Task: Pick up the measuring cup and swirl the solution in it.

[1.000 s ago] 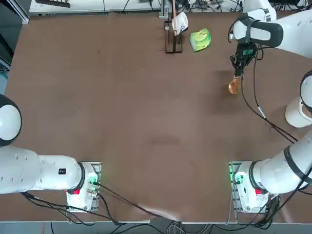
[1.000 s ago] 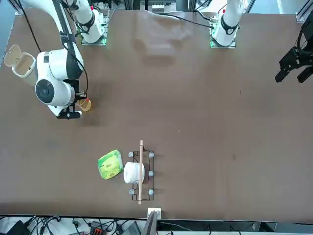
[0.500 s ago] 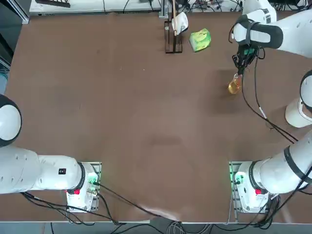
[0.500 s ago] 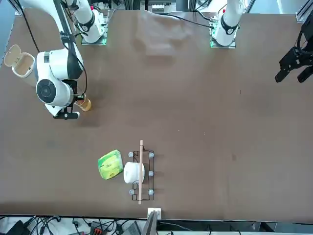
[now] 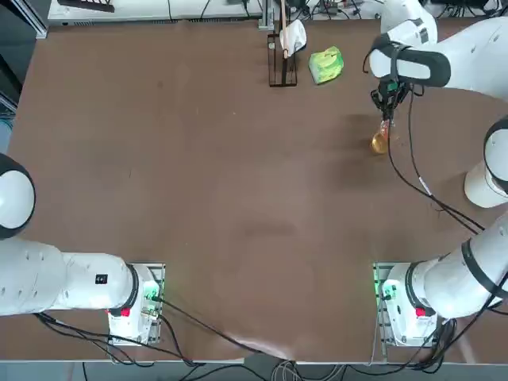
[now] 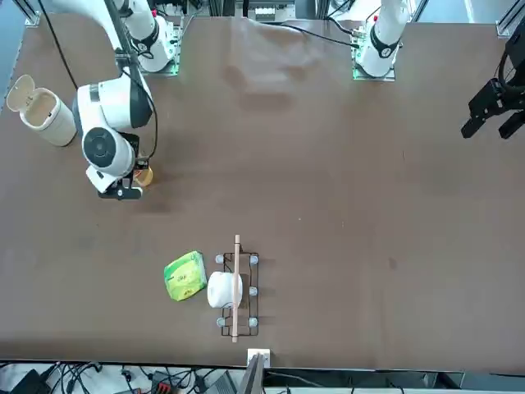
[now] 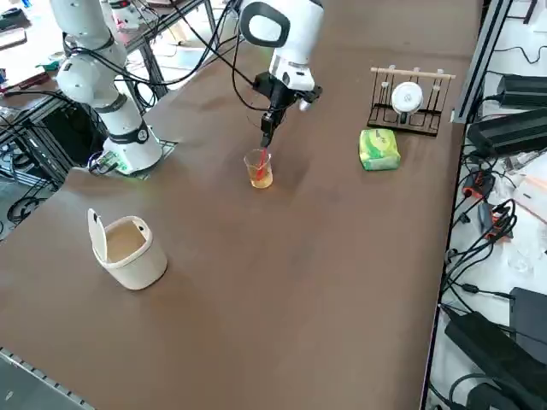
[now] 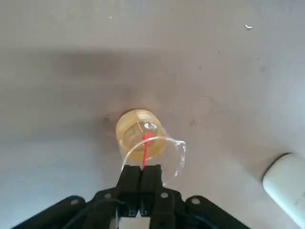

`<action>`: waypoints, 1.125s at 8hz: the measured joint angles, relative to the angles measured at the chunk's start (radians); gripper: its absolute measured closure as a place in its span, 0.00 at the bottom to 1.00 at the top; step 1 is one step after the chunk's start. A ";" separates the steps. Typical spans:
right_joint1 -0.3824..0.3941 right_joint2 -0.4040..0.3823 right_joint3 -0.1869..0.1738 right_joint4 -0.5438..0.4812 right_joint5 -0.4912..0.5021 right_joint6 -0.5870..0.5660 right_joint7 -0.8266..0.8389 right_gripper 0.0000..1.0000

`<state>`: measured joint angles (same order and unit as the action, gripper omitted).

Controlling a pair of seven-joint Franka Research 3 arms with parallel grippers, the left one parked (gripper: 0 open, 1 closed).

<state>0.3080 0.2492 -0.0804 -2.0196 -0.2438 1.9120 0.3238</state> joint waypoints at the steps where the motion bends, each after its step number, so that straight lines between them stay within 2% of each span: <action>1: 0.016 0.006 0.000 0.000 -0.025 0.000 0.029 0.98; 4: 0.060 0.034 0.001 0.000 -0.105 0.000 0.134 0.98; 6: 0.080 0.049 0.001 0.000 -0.128 0.000 0.173 0.93; 7: 0.081 0.049 0.000 0.000 -0.130 -0.001 0.176 0.82; 9: 0.081 0.049 0.000 0.001 -0.131 -0.001 0.176 0.48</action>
<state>0.3888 0.2983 -0.0802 -2.0187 -0.3750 1.9112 0.4994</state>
